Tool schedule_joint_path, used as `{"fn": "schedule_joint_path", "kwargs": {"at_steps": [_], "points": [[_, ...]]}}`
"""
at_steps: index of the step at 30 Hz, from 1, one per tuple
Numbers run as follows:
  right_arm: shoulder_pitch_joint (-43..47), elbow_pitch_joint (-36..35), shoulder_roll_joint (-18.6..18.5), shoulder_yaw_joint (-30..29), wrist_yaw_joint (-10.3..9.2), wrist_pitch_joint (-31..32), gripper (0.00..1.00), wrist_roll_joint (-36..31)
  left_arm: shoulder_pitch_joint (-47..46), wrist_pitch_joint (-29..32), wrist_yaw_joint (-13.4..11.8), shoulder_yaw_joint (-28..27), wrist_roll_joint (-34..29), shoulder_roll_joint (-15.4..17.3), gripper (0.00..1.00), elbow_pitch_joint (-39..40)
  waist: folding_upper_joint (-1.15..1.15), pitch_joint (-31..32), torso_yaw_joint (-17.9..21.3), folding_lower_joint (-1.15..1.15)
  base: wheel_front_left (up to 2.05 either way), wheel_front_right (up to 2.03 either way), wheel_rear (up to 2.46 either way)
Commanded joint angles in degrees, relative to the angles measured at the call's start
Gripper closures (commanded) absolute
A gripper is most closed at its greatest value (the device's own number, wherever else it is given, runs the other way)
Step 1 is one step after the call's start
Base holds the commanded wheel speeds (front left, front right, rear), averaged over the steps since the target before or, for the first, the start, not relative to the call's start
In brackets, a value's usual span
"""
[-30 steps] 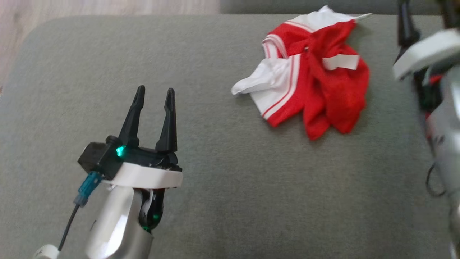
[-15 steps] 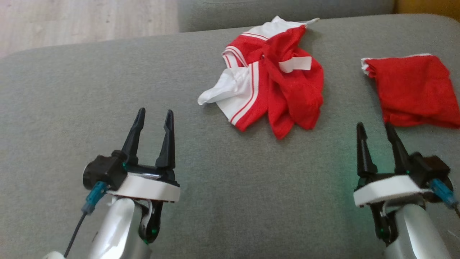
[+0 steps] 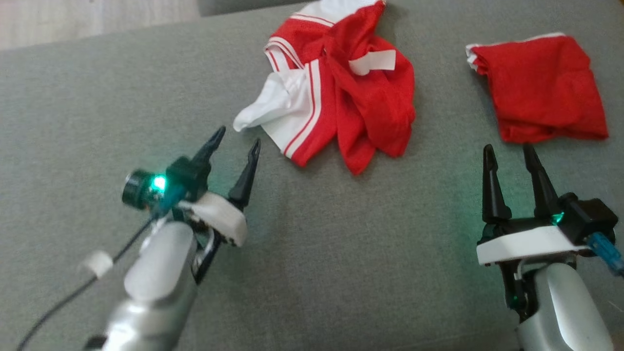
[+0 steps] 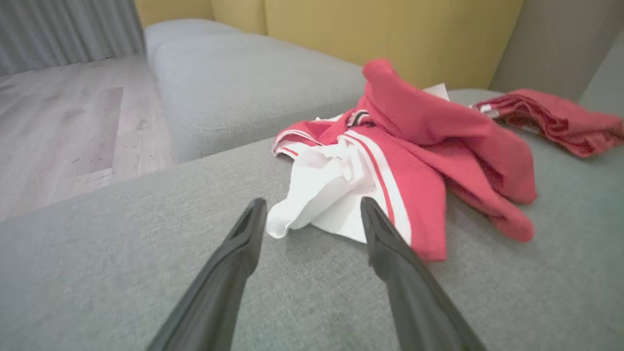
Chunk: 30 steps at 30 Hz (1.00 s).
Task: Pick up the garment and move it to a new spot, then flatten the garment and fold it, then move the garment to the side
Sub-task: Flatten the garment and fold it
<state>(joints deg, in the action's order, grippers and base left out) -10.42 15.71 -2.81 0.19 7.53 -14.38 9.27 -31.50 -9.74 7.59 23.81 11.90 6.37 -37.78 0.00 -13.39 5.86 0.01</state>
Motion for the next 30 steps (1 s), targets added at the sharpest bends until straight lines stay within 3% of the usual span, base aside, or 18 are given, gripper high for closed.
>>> {"fn": "schedule_joint_path", "kwargs": {"at_steps": [1, 12, 14, 24, 30], "points": [[-1.8, -1.9, -0.1, 1.6, -0.04, -0.5, 0.00, 0.5, -2.9, 0.2, -0.1, -1.2, -0.7, 1.8, 0.00, 0.7, 0.00, -1.3, 1.1, -0.01, 0.00, 0.00, 0.00], [-3.7, -2.2, -0.1, 2.2, -0.04, -0.6, 0.00, 2.4, -14.7, 2.5, -0.1, 3.1, -4.3, 4.4, 0.00, -13.2, 0.00, -6.2, 5.1, -0.01, 0.00, 0.00, 0.00], [-3.8, -2.5, -0.1, 2.0, -0.04, -0.6, 0.00, 2.6, -15.6, 1.7, -0.1, 3.4, -3.8, 4.2, 1.00, -14.6, 0.00, -6.4, 5.3, -0.01, 0.00, 0.00, 0.00], [-3.4, -2.4, -0.1, 1.4, -0.04, -0.6, 0.00, 2.3, -17.7, -4.4, -1.1, 2.4, -1.1, 3.2, 1.00, -16.8, 0.00, -5.1, 3.6, -0.01, 0.00, 0.00, 0.00], [-3.4, -1.6, -0.1, 1.6, -0.04, -0.6, 0.00, 2.4, -17.4, -5.2, -3.9, -1.8, 0.0, 5.4, 1.00, -6.7, 0.00, -3.0, 1.8, -0.01, 0.00, 0.00, 0.00]]}}
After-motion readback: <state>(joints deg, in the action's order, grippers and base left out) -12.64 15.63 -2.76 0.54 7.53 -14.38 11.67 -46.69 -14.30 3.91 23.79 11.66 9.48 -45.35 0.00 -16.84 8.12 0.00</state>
